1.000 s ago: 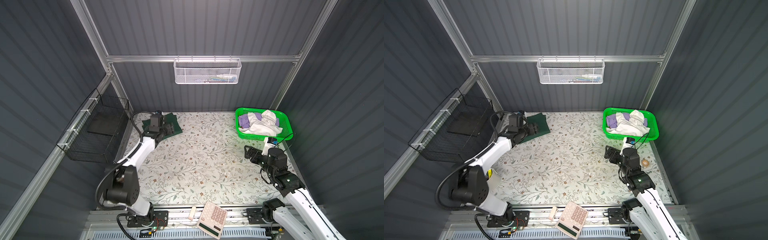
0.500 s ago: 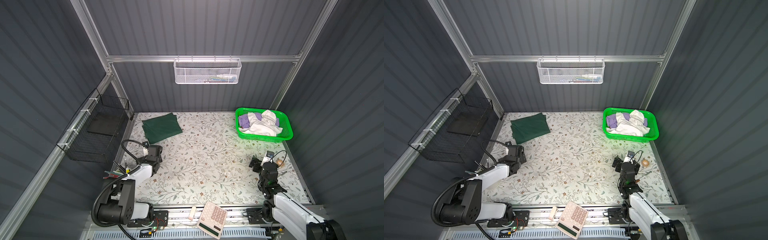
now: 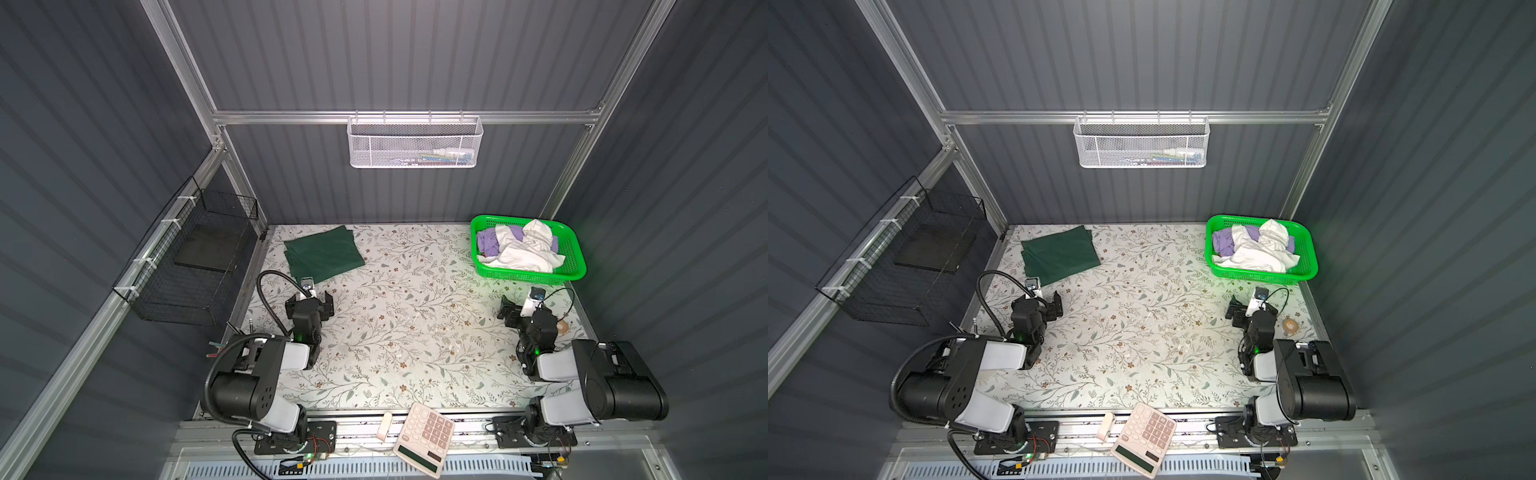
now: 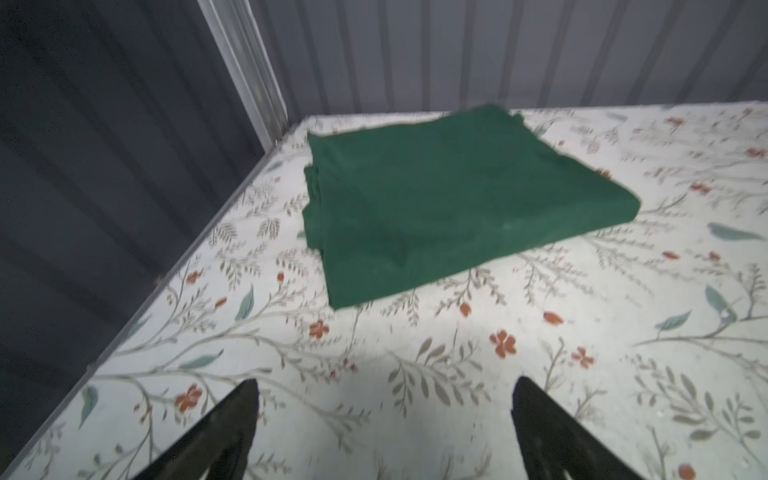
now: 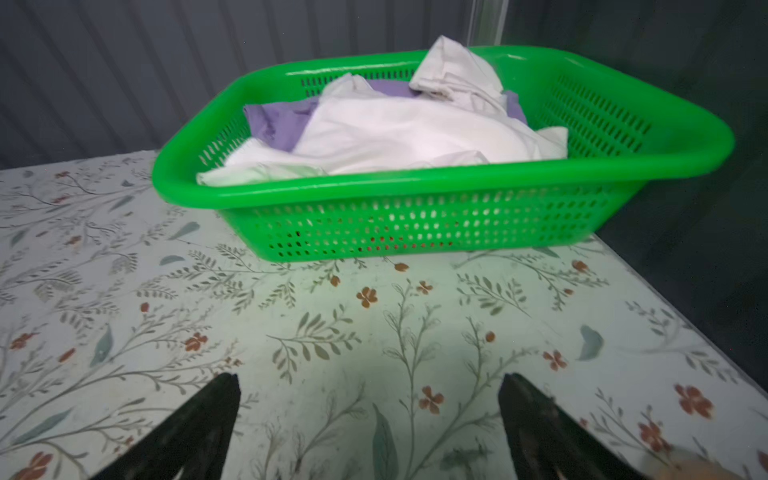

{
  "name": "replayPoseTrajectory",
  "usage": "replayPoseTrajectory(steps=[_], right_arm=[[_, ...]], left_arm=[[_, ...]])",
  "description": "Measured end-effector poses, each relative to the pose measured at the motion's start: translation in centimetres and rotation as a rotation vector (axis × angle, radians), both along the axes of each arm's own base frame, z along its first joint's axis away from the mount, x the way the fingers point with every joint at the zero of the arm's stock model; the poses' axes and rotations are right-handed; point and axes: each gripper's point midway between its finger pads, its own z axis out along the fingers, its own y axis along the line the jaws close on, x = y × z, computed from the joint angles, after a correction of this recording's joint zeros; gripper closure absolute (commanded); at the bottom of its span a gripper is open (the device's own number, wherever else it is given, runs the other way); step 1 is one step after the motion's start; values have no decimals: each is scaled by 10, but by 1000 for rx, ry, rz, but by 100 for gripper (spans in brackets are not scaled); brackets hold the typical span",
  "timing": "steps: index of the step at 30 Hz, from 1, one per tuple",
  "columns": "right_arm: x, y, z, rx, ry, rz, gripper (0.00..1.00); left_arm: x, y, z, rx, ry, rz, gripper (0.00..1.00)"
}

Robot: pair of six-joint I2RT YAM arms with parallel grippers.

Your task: Fold and stack the t-shirts

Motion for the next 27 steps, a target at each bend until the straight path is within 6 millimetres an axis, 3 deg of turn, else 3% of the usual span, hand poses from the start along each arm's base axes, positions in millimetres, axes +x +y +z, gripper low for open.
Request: replayPoseTrajectory(steps=[3, 4, 6, 9, 11, 23, 27], right_arm=[[22, 2, 18, 5, -18, 21, 1], [29, 1, 26, 6, -32, 18, 1], [35, -2, 36, 8, -60, 13, 1], [34, -4, 29, 14, -28, 8, 1], [33, -4, 25, 15, -15, 7, 1], [22, 12, 14, -13, -4, 50, 1], [18, -1, 20, 5, -41, -14, 1]], left_arm=[[-3, -4, -38, 48, 98, -23, 1], [-5, -2, -42, 51, 114, -18, 0], [5, -1, -36, 50, 106, -7, 0], [27, 9, -16, 23, 60, 30, 0], [32, 15, -9, 12, 42, 50, 0], [28, 17, -18, 5, 83, 54, 0], [29, 21, -23, -15, 107, 46, 0]])
